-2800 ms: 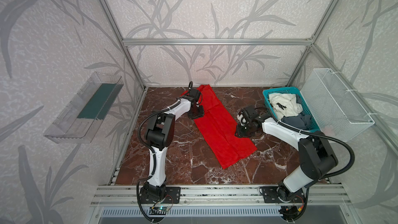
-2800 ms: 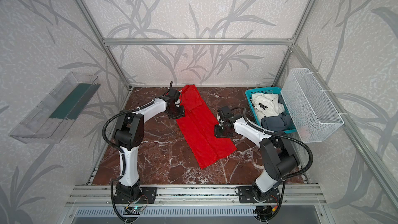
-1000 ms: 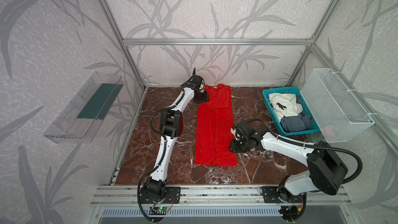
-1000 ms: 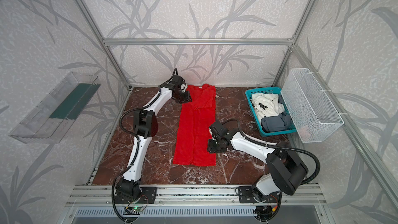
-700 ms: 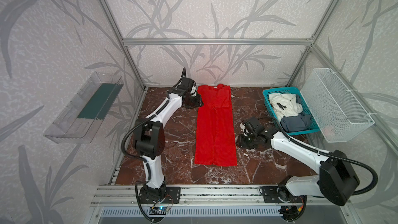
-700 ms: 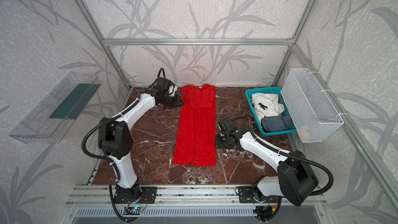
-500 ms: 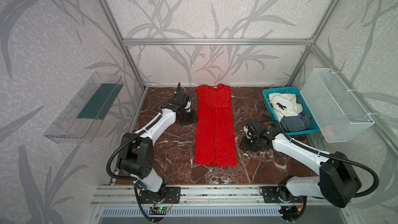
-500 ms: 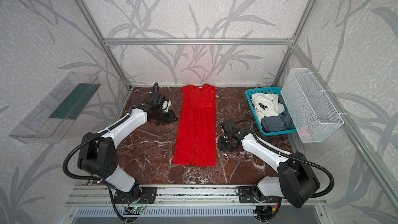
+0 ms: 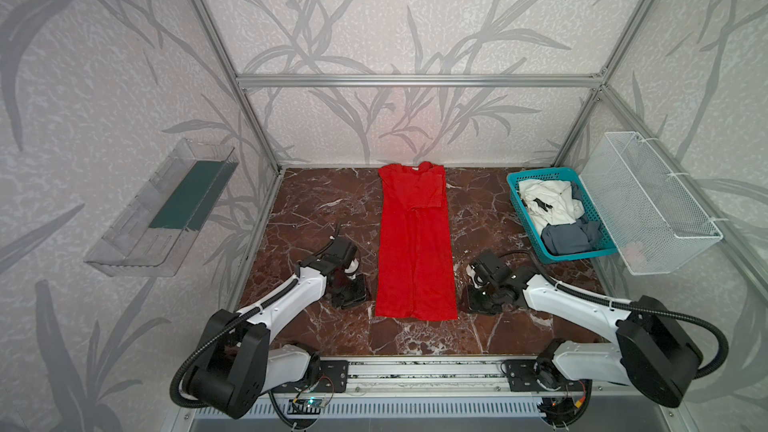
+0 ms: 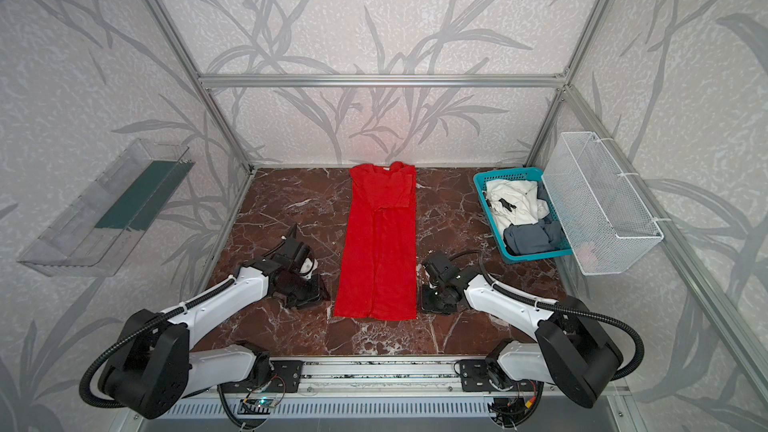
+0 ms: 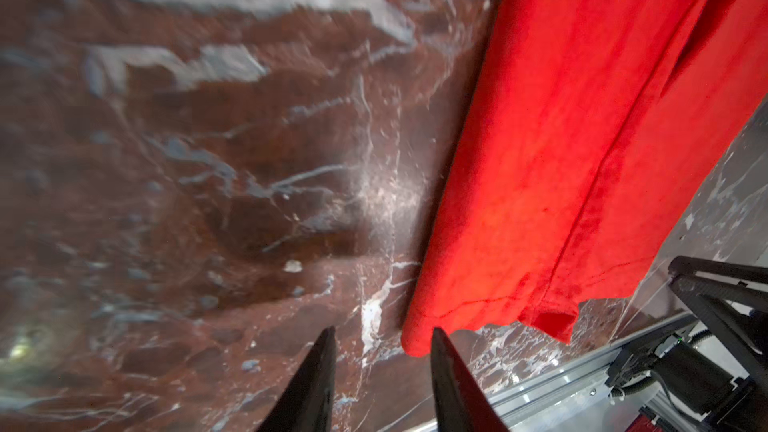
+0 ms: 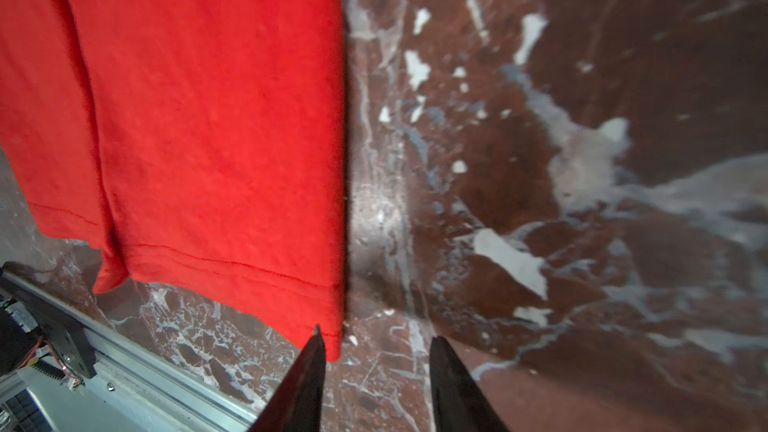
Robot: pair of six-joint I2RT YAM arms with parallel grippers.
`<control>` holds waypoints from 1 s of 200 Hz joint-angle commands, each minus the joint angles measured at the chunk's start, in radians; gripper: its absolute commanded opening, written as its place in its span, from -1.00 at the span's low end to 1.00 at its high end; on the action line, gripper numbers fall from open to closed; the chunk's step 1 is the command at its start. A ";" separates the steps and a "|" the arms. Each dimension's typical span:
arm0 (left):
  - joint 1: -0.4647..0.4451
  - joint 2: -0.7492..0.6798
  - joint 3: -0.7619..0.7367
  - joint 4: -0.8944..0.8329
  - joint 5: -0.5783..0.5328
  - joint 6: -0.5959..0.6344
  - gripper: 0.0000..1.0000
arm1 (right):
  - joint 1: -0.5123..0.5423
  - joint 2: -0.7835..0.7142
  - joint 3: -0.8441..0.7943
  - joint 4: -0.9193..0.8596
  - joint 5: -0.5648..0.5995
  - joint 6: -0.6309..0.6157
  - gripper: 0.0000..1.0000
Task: Fold and stack the t-shirts
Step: 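Open both grippers and move them to the strip's near end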
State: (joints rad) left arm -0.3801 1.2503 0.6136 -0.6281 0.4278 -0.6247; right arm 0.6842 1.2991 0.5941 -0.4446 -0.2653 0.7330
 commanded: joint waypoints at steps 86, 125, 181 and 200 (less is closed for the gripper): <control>-0.090 0.053 -0.045 0.053 0.009 -0.064 -0.21 | 0.046 0.111 -0.008 0.097 -0.030 0.053 -0.20; -0.110 0.083 -0.043 0.065 0.003 -0.058 -0.21 | 0.066 0.101 -0.023 0.071 -0.025 0.062 -0.20; -0.116 0.110 -0.037 0.084 0.000 -0.047 -0.21 | 0.089 0.108 -0.039 0.069 -0.028 0.076 -0.24; -0.118 0.118 -0.035 0.087 0.001 -0.041 -0.23 | 0.096 0.108 -0.031 0.061 -0.026 0.081 -0.26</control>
State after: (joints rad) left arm -0.4900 1.3334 0.5869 -0.5400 0.4583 -0.6746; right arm 0.7620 1.3804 0.5926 -0.3065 -0.2970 0.7979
